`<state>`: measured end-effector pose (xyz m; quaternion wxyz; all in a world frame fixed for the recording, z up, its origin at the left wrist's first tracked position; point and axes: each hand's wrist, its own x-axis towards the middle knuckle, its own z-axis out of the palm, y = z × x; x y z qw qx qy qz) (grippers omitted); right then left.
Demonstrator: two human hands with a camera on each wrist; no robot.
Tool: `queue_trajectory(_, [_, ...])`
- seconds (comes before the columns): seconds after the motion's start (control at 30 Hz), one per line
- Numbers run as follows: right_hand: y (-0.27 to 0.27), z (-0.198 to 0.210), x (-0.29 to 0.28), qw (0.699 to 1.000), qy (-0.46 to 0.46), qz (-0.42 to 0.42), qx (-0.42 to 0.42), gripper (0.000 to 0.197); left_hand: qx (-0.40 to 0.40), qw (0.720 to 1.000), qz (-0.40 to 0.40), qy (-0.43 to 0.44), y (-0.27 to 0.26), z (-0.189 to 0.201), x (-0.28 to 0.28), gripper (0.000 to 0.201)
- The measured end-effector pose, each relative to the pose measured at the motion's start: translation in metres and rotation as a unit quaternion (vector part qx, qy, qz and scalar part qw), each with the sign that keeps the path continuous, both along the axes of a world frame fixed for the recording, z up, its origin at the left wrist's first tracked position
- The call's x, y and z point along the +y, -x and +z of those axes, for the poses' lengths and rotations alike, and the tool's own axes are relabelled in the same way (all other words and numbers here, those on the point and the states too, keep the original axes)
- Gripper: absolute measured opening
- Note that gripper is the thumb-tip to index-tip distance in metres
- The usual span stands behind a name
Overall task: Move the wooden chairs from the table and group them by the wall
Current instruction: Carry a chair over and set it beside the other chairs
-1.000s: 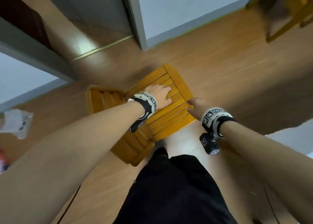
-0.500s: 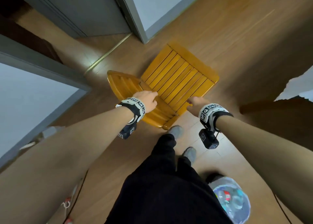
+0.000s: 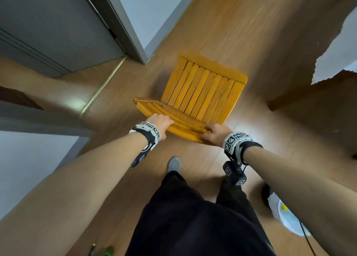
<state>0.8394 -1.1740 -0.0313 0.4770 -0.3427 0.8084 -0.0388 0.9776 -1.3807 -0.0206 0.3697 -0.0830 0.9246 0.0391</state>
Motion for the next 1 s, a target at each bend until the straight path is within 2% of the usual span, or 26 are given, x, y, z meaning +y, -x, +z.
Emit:
queue_trajectory(0.07, [-0.033, -0.006, -0.008, 1.000, 0.015, 0.007, -0.020, 0.059, 0.023, 0.999, -0.031, -0.013, -0.011, -0.011, -0.016, 0.074])
queue_trajectory(0.13, [-0.057, -0.013, -0.009, 0.999, 0.017, 0.009, 0.029, 0.073, 0.053, 0.997, -0.051, -0.013, -0.015, -0.022, -0.025, 0.072])
queue_trajectory(0.17, [-0.065, -0.018, -0.009, 0.998, 0.021, 0.000, 0.065, 0.072, 0.063, 0.997, -0.052, -0.011, -0.015, -0.027, -0.027, 0.069])
queue_trajectory(0.23, [-0.068, -0.028, -0.012, 0.992, 0.027, -0.020, 0.120, 0.052, 0.061, 0.997, -0.040, 0.003, -0.011, -0.030, -0.036, 0.061])
queue_trajectory(0.33, [-0.067, -0.031, -0.024, 0.990, -0.012, -0.030, 0.135, 0.024, 0.021, 0.999, -0.029, 0.028, -0.004, -0.027, -0.047, 0.046])
queue_trajectory(0.43, [-0.059, -0.021, -0.030, 0.989, -0.057, -0.002, 0.136, 0.019, -0.004, 0.998, -0.060, 0.037, 0.005, -0.017, -0.048, 0.039])
queue_trajectory(0.5, [-0.043, -0.008, -0.032, 0.988, -0.070, -0.004, 0.135, 0.023, 0.005, 0.997, -0.074, 0.034, 0.021, -0.006, -0.049, 0.038])
queue_trajectory(0.63, [0.007, 0.027, -0.039, 0.989, -0.065, -0.045, 0.124, 0.020, 0.047, 0.995, -0.089, 0.023, 0.067, 0.024, -0.055, 0.028])
queue_trajectory(0.73, [0.051, 0.043, -0.042, 0.985, -0.055, -0.074, 0.149, 0.020, 0.068, 0.992, -0.106, 0.024, 0.108, 0.044, -0.058, 0.025])
queue_trajectory(0.87, [0.101, 0.051, -0.043, 0.976, -0.060, -0.086, 0.189, 0.023, 0.072, 0.991, -0.110, 0.023, 0.159, 0.056, -0.055, 0.025])
queue_trajectory(1.0, [0.149, 0.045, -0.046, 0.981, -0.067, -0.059, 0.172, 0.022, 0.039, 0.995, -0.089, 0.025, 0.201, 0.052, -0.048, 0.021])
